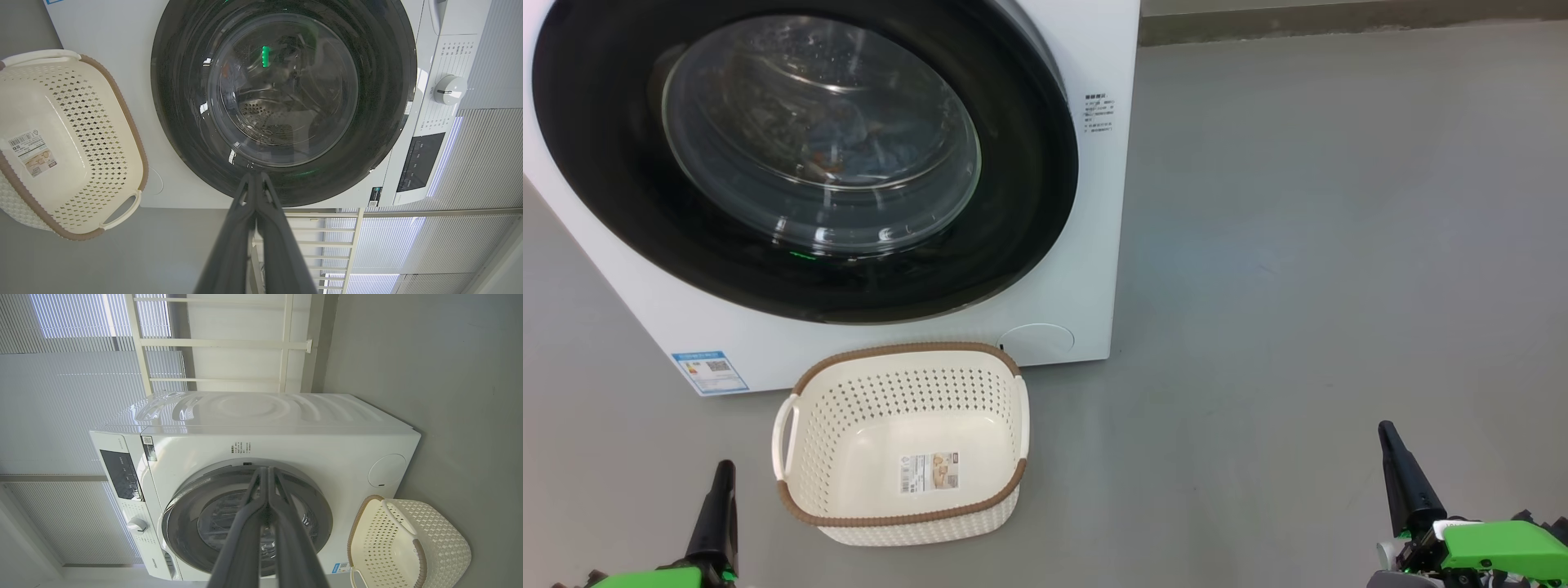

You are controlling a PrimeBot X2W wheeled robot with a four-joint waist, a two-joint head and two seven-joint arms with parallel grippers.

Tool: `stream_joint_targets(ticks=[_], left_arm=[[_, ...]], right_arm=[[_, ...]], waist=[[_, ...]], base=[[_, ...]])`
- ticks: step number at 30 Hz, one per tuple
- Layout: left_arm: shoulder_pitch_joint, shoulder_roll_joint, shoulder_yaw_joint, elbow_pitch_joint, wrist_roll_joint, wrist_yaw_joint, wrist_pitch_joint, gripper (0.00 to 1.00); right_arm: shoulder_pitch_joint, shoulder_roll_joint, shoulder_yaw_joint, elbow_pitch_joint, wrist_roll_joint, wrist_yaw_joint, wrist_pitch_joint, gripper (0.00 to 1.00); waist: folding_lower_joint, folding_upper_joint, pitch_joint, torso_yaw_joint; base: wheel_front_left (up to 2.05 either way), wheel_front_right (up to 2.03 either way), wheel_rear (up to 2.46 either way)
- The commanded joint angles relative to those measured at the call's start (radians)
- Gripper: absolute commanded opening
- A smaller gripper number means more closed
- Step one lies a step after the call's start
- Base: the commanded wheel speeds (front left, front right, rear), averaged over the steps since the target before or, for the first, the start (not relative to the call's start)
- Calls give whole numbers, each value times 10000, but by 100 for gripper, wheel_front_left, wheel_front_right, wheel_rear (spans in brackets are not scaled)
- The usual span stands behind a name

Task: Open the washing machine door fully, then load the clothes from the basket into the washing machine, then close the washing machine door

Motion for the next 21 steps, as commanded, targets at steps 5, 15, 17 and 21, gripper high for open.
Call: stream_joint_targets(ticks=[5, 15, 17, 21], left_arm=[[-406, 195, 334, -191, -22, -107, 77, 0], [-406, 194, 336, -192, -20, -107, 78, 0], [-406, 194, 336, -192, -20, -107, 78, 0], [-406, 193, 336, -192, -20, -107, 78, 0]], right_arm=[[-407, -35, 214, -246, -11, -11, 57, 0], [-408, -30, 206, -245, -17, -11, 63, 0], [-408, -29, 205, -245, -19, -11, 64, 0], [-408, -27, 202, -245, -21, -11, 66, 0]], waist=[[-1, 0, 0, 0], [-1, 0, 0, 0], [-1, 0, 0, 0], [-1, 0, 0, 0]], base=[[0, 0, 0], [0, 0, 0], [0, 0, 0], [0, 0, 0]])
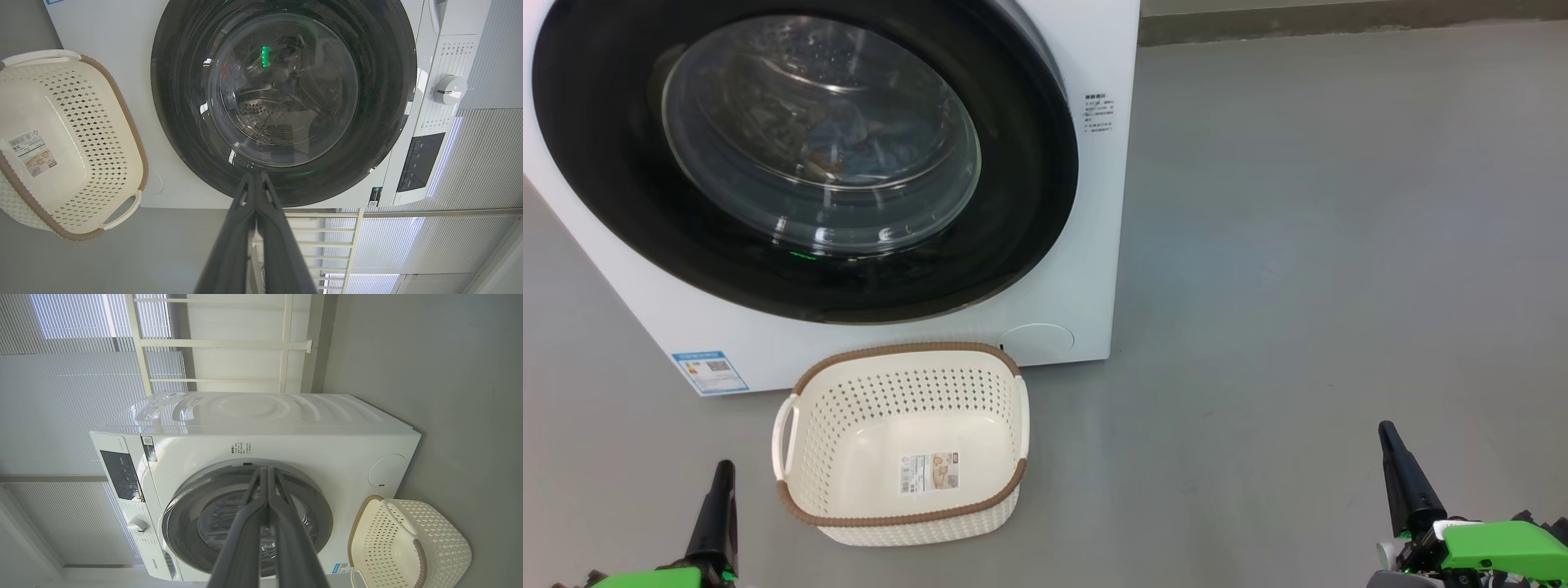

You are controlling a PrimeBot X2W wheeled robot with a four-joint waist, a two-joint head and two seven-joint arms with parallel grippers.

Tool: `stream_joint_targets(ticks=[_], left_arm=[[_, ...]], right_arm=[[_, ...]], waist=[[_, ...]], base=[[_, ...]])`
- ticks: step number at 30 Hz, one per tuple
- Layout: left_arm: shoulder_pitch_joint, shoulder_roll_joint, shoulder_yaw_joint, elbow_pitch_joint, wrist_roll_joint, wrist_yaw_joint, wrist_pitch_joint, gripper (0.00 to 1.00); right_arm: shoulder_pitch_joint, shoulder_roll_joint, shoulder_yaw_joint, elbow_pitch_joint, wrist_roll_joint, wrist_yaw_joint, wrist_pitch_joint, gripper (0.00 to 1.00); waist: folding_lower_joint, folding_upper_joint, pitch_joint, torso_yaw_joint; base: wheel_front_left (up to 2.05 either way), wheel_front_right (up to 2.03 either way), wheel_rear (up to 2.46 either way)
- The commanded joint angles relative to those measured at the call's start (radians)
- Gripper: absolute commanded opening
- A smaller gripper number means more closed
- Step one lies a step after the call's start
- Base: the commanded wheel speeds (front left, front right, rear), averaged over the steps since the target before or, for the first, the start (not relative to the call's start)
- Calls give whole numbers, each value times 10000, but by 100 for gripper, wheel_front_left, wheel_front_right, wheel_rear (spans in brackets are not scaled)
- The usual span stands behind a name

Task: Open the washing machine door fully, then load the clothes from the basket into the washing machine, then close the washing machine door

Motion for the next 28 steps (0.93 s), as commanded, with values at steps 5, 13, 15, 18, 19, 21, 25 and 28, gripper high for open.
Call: stream_joint_targets(ticks=[5, 13, 15, 18, 19, 21, 25, 28], left_arm=[[-406, 195, 331, -192, -19, -107, 77, 0], [-406, 194, 332, -192, -19, -107, 78, 0], [-406, 194, 332, -192, -18, -107, 78, 0], [-406, 194, 333, -192, -18, -107, 78, 0], [-406, 194, 333, -192, -18, -107, 78, 0], [-406, 194, 333, -192, -18, -107, 78, 0], [-406, 194, 333, -192, -18, -107, 79, 0], [-406, 194, 333, -192, -17, -107, 79, 0]], right_arm=[[-409, -40, 218, -245, -22, -9, 69, 0], [-409, -37, 214, -245, -25, -9, 72, 0], [-409, -36, 212, -245, -27, -9, 73, 0], [-410, -35, 211, -245, -28, -9, 75, 0], [-410, -35, 210, -245, -28, -9, 75, 0], [-410, -34, 210, -245, -29, -9, 75, 0], [-410, -33, 208, -245, -30, -9, 77, 0], [-410, -32, 207, -245, -31, -9, 78, 0]], waist=[[0, 0, 0, 0], [0, 0, 0, 0], [0, 0, 0, 0], [0, 0, 0, 0], [0, 0, 0, 0], [0, 0, 0, 0], [0, 0, 0, 0], [0, 0, 0, 0]], base=[[0, 0, 0], [0, 0, 0], [0, 0, 0], [0, 0, 0], [0, 0, 0], [0, 0, 0], [0, 0, 0], [0, 0, 0]])
